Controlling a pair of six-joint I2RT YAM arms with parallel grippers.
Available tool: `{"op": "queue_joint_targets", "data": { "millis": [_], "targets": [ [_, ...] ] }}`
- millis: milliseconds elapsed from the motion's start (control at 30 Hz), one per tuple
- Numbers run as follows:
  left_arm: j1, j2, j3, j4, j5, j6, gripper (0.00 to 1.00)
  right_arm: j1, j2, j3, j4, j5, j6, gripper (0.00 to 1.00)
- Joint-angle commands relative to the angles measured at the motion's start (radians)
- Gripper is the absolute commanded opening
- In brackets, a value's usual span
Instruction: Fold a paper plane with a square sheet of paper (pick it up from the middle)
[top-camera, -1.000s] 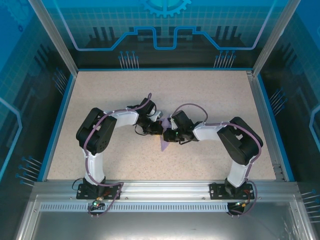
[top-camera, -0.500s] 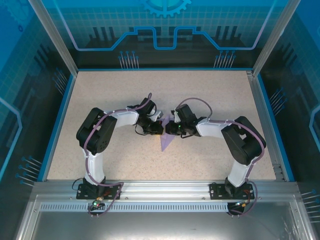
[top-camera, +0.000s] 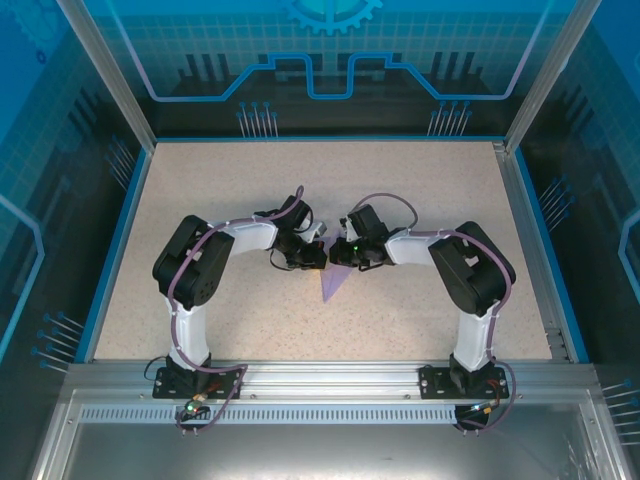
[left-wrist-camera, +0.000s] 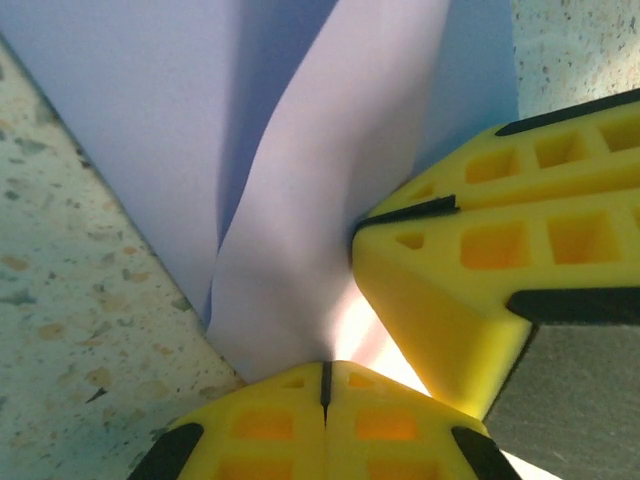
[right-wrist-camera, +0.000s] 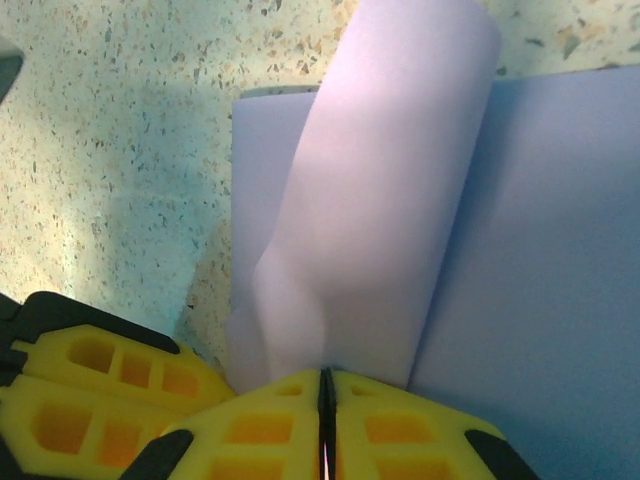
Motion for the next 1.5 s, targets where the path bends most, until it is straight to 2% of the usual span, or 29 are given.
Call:
{"op": "queue_joint_targets", "data": {
  "millis": [0, 200, 300, 567, 733, 867, 1033, 1300, 1467],
  "targets": [
    [-0.006, 0.071, -0.041, -0.090, -0.159, 0.030, 0.06, -0.014, 0.038, 0.013, -0.092, 0.077, -0.039, 0.10],
    [-0.006, 0.005, 0.000, -0.094, -0.133, -0.003, 0.12, -0.015, 0.036, -0.003, -0.087, 0.060, -0.032, 0.10],
    [-0.006, -0.032, 0.027, -0.096, -0.116, -0.021, 0.20, -0.014, 0.039, -0.010, -0.082, 0.051, -0.028, 0.10],
    [-0.013, -0.144, 0.029, -0.125, -0.110, -0.058, 0.25, -0.016, 0.054, -0.023, -0.047, 0.018, -0.009, 0.10],
    [-0.042, -0.215, -0.053, -0.074, -0.075, -0.118, 0.25, -0.016, 0.056, -0.039, -0.008, -0.027, 0.019, 0.10],
    [-0.077, -0.240, -0.104, -0.022, -0.075, -0.155, 0.20, -0.018, 0.036, -0.048, 0.002, -0.043, 0.027, 0.11],
    [-0.097, -0.183, -0.119, 0.030, -0.055, -0.164, 0.18, -0.020, 0.014, -0.055, 0.007, -0.070, 0.033, 0.11],
    [-0.103, -0.129, -0.135, 0.036, -0.105, -0.143, 0.15, -0.025, -0.033, -0.073, 0.004, -0.080, 0.032, 0.10],
    [-0.103, -0.113, -0.150, 0.067, -0.098, -0.151, 0.14, -0.026, -0.050, -0.075, 0.003, -0.090, 0.033, 0.11]
  ]
}}
